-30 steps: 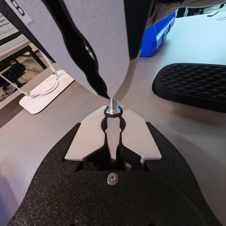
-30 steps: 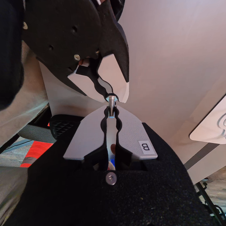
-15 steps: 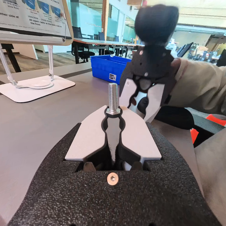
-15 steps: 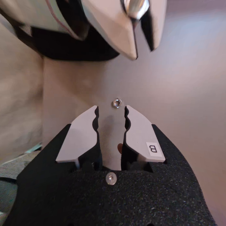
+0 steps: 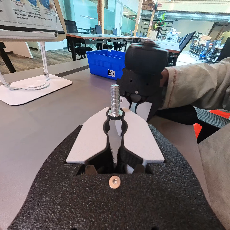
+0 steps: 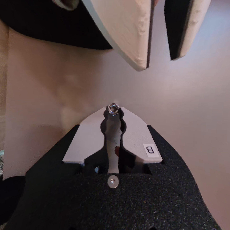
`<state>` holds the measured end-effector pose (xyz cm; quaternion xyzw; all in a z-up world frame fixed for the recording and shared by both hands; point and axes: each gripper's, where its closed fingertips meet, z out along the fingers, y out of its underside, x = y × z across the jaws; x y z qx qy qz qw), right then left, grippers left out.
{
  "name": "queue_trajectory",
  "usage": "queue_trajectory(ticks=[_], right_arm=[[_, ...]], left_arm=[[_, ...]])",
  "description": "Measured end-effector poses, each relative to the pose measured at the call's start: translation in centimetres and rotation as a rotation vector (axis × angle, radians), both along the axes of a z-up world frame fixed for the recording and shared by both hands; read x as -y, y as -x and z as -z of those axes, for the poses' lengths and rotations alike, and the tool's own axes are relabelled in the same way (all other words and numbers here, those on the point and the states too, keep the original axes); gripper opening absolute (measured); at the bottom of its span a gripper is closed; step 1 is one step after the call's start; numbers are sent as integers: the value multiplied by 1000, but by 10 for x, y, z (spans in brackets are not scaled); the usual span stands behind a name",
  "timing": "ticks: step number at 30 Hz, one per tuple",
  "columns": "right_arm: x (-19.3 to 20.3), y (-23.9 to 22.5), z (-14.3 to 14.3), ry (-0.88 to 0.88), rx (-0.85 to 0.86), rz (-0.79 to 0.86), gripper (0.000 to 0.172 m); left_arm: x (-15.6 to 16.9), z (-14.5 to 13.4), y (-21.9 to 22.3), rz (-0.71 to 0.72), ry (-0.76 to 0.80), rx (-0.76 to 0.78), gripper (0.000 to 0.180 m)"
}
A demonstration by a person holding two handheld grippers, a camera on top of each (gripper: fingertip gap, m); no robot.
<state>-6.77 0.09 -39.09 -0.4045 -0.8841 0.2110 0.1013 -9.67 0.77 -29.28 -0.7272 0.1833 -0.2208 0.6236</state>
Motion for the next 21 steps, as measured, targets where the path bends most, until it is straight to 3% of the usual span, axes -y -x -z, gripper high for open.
queue_trajectory(ticks=[4,10,12,15,21], right_arm=[[-3,-5,-25,-1,-55,-65,17],[-5,-19,-149,51,-205,-289,17],[11,-20,-170,82,-206,-400,17],[30,-17,-173,78,-157,-534,17],[35,-8,-151,-38,-29,-632,17]], left_arm=[[5,-7,-11,105,-29,4,14],[25,-14,-57,531,-71,60,14],[29,-17,-64,602,-102,57,14],[30,-13,-69,635,-95,38,14],[30,-7,-71,638,-76,11,14]])
